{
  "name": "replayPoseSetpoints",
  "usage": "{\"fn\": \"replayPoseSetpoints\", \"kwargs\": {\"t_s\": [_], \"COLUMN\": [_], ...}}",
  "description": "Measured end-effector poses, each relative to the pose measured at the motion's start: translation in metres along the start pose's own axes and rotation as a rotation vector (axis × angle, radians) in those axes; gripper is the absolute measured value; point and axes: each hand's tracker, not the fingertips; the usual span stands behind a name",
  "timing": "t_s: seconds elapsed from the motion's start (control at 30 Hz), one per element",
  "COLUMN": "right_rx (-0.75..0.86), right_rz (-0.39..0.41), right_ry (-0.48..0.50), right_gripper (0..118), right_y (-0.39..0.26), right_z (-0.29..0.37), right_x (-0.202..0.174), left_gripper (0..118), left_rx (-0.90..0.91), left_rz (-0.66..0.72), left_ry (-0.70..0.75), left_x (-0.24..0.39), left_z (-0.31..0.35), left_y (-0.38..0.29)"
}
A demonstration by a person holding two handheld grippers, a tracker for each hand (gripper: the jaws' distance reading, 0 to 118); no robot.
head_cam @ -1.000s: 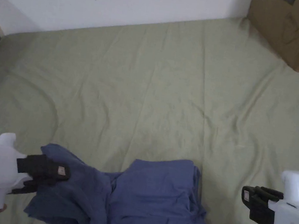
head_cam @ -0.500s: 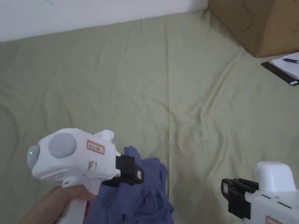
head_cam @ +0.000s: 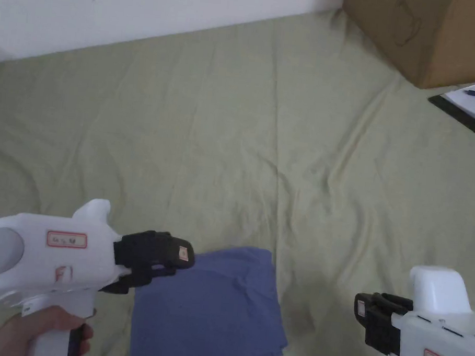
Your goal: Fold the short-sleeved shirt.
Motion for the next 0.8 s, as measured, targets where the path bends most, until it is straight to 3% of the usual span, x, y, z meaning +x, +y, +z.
{"fn": "replayPoseSetpoints", "kwargs": {"t_s": [0.03,0.07,0.1,0.23,0.37,0.57,0.8], "right_rx": [-0.003,-0.007,-0.015,-0.028,-0.037,-0.044,-0.044], "right_rz": [0.008,0.017,0.027,0.038,0.045,0.040,0.012], "right_ry": [0.005,0.009,0.013,0.022,0.023,0.005,-0.029], "right_gripper": [0,0,0,0,0,0,0], "right_y": [0.000,0.000,0.000,0.000,0.000,-0.002,-0.003], "right_z": [-0.002,-0.003,-0.006,-0.012,-0.013,-0.011,-0.003], "right_x": [-0.004,-0.006,-0.009,-0.016,-0.018,-0.012,0.002], "left_gripper": [30,8,4,0,0,0,0], "left_rx": [0.014,0.012,0.003,0.000,-0.031,-0.123,-0.211], "left_rz": [0.045,0.074,0.090,0.047,0.058,-0.050,-0.054], "left_ry": [-0.021,-0.025,-0.012,0.021,-0.137,-0.107,-0.129], "left_x": [-0.010,-0.022,-0.030,-0.032,-0.030,0.009,0.039], "left_z": [0.001,-0.003,-0.006,-0.022,-0.046,-0.097,-0.150], "left_y": [-0.005,-0.006,-0.012,-0.034,-0.036,-0.031,-0.039]}}
